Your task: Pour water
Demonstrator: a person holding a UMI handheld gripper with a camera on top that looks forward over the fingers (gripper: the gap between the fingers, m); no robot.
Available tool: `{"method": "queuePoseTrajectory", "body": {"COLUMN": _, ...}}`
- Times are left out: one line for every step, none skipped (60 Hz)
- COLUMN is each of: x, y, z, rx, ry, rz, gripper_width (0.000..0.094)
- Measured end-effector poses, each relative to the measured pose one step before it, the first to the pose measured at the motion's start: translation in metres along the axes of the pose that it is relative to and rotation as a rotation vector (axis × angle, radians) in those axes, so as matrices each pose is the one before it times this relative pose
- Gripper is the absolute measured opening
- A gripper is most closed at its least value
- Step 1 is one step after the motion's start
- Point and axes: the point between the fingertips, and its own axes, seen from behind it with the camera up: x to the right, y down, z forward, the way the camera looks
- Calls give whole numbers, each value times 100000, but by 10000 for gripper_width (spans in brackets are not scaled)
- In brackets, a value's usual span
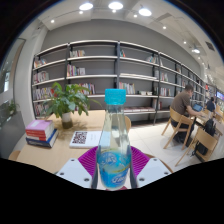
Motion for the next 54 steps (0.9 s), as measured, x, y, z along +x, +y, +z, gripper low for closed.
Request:
{"method": "queuePoseTrajectory", "body": {"x": 236, "y": 568, "z": 296, "rx": -1028, "ry": -24, "rz": -672, "gripper_width": 446}}
{"method": "queuePoseTrajectory", "body": {"x": 208, "y": 550, "z": 242, "rx": -981, "ry": -113, "rz": -694, "gripper_width": 446}}
{"method": "queuePoseTrajectory", "body": {"x": 254, "y": 594, "z": 215, "rx": -985, "ry": -16, "rz": -506, "gripper_width": 446}}
{"method": "queuePoseTrajectory", "body": {"x": 327, "y": 579, "z": 190, "rx": -1012, "ry": 289, "rz": -229, "gripper_width": 446}}
{"method": "queuePoseTrajectory", "body": {"x": 333, "y": 576, "z": 162, "rx": -922, "ry": 547, "rz": -176, "gripper_width": 447}}
{"method": "queuePoseTrajectory", "body": {"x": 103, "y": 1003, "z": 489, "rx": -546, "ry": 572, "rz": -187, "gripper_width": 446}}
{"method": "queuePoseTrajectory", "body": {"x": 66, "y": -20, "z": -339, "rx": -1008, "ry": 314, "rz": -324, "gripper_width": 445}}
{"method": "queuePoseTrajectory", "body": {"x": 109, "y": 478, "z": 127, "rx": -515, "ry": 180, "rz": -425, "gripper_width": 446}}
{"method": "queuePoseTrajectory", "body": {"x": 30, "y": 453, "z": 96, "rx": -350, "ry": -11, "rz": -343, "gripper_width": 446}}
{"method": "queuePoseTrajectory", "body": {"x": 70, "y": 437, "z": 94, "rx": -265, "ry": -78, "rz": -99, "gripper_width": 448}}
{"method": "queuePoseTrajectory", "body": {"x": 110, "y": 378, "z": 100, "rx": -279, "ry": -72, "rz": 311, "gripper_width": 449}}
{"method": "queuePoseTrajectory", "body": {"x": 48, "y": 406, "z": 80, "rx": -339, "ry": -89, "rz": 645, "gripper_width": 449}}
{"method": "queuePoseTrajectory", "body": {"x": -112, "y": 381, "z": 504, "rx": -382, "ry": -166, "rz": 639, "gripper_width": 449}}
{"method": "queuePoseTrajectory", "body": {"x": -184, "y": 388, "z": 49, "rx": -252, "ry": -453, "rz": 525, "gripper_width": 449}}
{"method": "queuePoseTrajectory", "body": {"x": -131, "y": 667, "z": 76, "rx": -36, "ry": -379, "rz": 215, "gripper_width": 449}}
{"method": "queuePoseTrajectory", "body": {"x": -47, "y": 437, "z": 53, "rx": -287, "ry": -239, "rz": 312, "gripper_width": 451}}
{"method": "queuePoseTrajectory", "body": {"x": -5, "y": 461, "z": 21, "rx": -491, "ry": -2, "rz": 305, "gripper_width": 450}}
{"method": "queuePoseTrajectory", "body": {"x": -39, "y": 510, "z": 27, "rx": -805, "ry": 119, "rz": 86, "gripper_width": 449}}
{"method": "queuePoseTrajectory", "body": {"x": -50, "y": 550, "z": 23, "rx": -1003, "ry": 57, "rz": -296, "gripper_width": 449}}
{"method": "queuePoseTrajectory", "body": {"x": 62, "y": 502, "z": -285, "rx": -667, "ry": -70, "rz": -715, "gripper_width": 484}}
{"method": "queuePoseTrajectory", "body": {"x": -36, "y": -777, "z": 567, "rx": 3889, "ry": 299, "rz": -59, "gripper_width": 465}}
{"method": "queuePoseTrajectory", "body": {"x": -85, "y": 151, "z": -104, "rx": 1233, "ry": 554, "rz": 243, "gripper_width": 466}}
{"method": "queuePoseTrajectory", "body": {"x": -94, "y": 327, "z": -2, "rx": -946, "ry": 76, "rz": 737, "gripper_width": 474}}
{"method": "queuePoseTrajectory", "body": {"x": 118, "y": -58, "z": -272, "rx": 392, "ry": 89, "rz": 510, "gripper_width": 474}}
{"method": "queuePoseTrajectory", "body": {"x": 72, "y": -227, "z": -5, "rx": 1437, "ry": 615, "rz": 252, "gripper_width": 476}}
{"method": "queuePoseTrajectory", "body": {"x": 107, "y": 256, "z": -73, "rx": -327, "ry": 443, "rz": 64, "gripper_width": 483}}
{"method": "queuePoseTrajectory", "body": {"x": 45, "y": 44, "z": -96, "rx": 226, "ry": 63, "rz": 116, "gripper_width": 484}}
{"method": "queuePoseTrajectory", "body": {"x": 72, "y": -119, "z": -35, "rx": 1047, "ry": 19, "rz": 189, "gripper_width": 495}}
{"method": "queuePoseTrajectory", "body": {"x": 18, "y": 85, "z": -85, "rx": 239, "ry": 231, "rz": 182, "gripper_width": 500}}
{"method": "queuePoseTrajectory", "body": {"x": -103, "y": 50, "z": -210, "rx": 452, "ry": 301, "rz": 69, "gripper_width": 508}}
{"method": "queuePoseTrajectory", "body": {"x": -66, "y": 62, "z": -28, "rx": 425, "ry": 311, "rz": 174, "gripper_width": 519}}
{"method": "queuePoseTrajectory", "body": {"x": -25, "y": 113, "z": -27, "rx": 116, "ry": 314, "rz": 201, "gripper_width": 523}}
{"method": "queuePoseTrajectory", "body": {"x": 22, "y": 86, "z": -39, "rx": -12, "ry": 262, "rz": 186, "gripper_width": 526}}
{"method": "queuePoseTrajectory", "body": {"x": 22, "y": 98, "z": -22, "rx": -168, "ry": 380, "rz": 250, "gripper_width": 534}}
{"method": "queuePoseTrajectory", "body": {"x": 11, "y": 201, "z": -48, "rx": -594, "ry": 398, "rz": 320, "gripper_width": 540}}
{"method": "queuePoseTrajectory", "body": {"x": 477, "y": 63, "z": -88, "rx": -850, "ry": 91, "rz": 263, "gripper_width": 544}}
{"method": "queuePoseTrajectory", "body": {"x": -44, "y": 197, "z": -85, "rx": -802, "ry": 343, "rz": 479, "gripper_width": 545}}
{"method": "queuePoseTrajectory", "body": {"x": -39, "y": 155, "z": -64, "rx": -667, "ry": 360, "rz": 552, "gripper_width": 559}}
{"method": "queuePoseTrajectory", "body": {"x": -83, "y": 263, "z": -99, "rx": -1036, "ry": 75, "rz": 311, "gripper_width": 582}}
{"method": "queuePoseTrajectory", "body": {"x": 37, "y": 321, "z": -121, "rx": -1244, "ry": 142, "rz": -440, "gripper_width": 607}}
{"method": "queuePoseTrajectory", "body": {"x": -1, "y": 346, "z": -72, "rx": -1386, "ry": 299, "rz": -745, "gripper_width": 636}}
{"method": "queuePoseTrajectory", "body": {"x": 103, "y": 418, "z": -71, "rx": -1431, "ry": 570, "rz": -841, "gripper_width": 664}}
{"method": "queuePoseTrajectory", "body": {"x": 151, "y": 451, "z": -81, "rx": -1632, "ry": 737, "rz": -867, "gripper_width": 681}}
{"method": "queuePoseTrajectory", "body": {"x": 104, "y": 429, "z": -117, "rx": -1604, "ry": 547, "rz": -868, "gripper_width": 694}}
{"method": "queuePoseTrajectory", "body": {"x": 71, "y": 417, "z": -174, "rx": -1472, "ry": 387, "rz": -828, "gripper_width": 699}}
{"method": "queuePoseTrajectory", "body": {"x": -6, "y": 435, "z": -177, "rx": -1477, "ry": 207, "rz": -729, "gripper_width": 705}}
{"method": "queuePoseTrajectory", "body": {"x": -137, "y": 702, "z": 173, "rx": -1284, "ry": 92, "rz": -367, "gripper_width": 707}}
{"method": "queuePoseTrajectory", "body": {"x": 226, "y": 563, "z": -469, "rx": -1483, "ry": 170, "rz": -691, "gripper_width": 714}}
{"method": "queuePoseTrajectory", "body": {"x": 59, "y": 571, "z": -327, "rx": -1806, "ry": 374, "rz": -687, "gripper_width": 719}}
{"method": "queuePoseTrajectory", "body": {"x": 32, "y": 577, "z": -299, "rx": -1884, "ry": 411, "rz": -784, "gripper_width": 721}}
{"method": "queuePoseTrajectory", "body": {"x": 25, "y": 606, "z": -328, "rx": -1803, "ry": 410, "rz": -860, "gripper_width": 725}}
{"method": "queuePoseTrajectory", "body": {"x": 2, "y": 653, "z": -403, "rx": -1759, "ry": 374, "rz": -948, "gripper_width": 725}}
{"method": "queuePoseTrajectory", "body": {"x": -56, "y": 629, "z": -412, "rx": -1611, "ry": 202, "rz": -1026, "gripper_width": 725}}
{"method": "queuePoseTrajectory", "body": {"x": -237, "y": 777, "z": -22, "rx": -1201, "ry": 71, "rz": -783, "gripper_width": 725}}
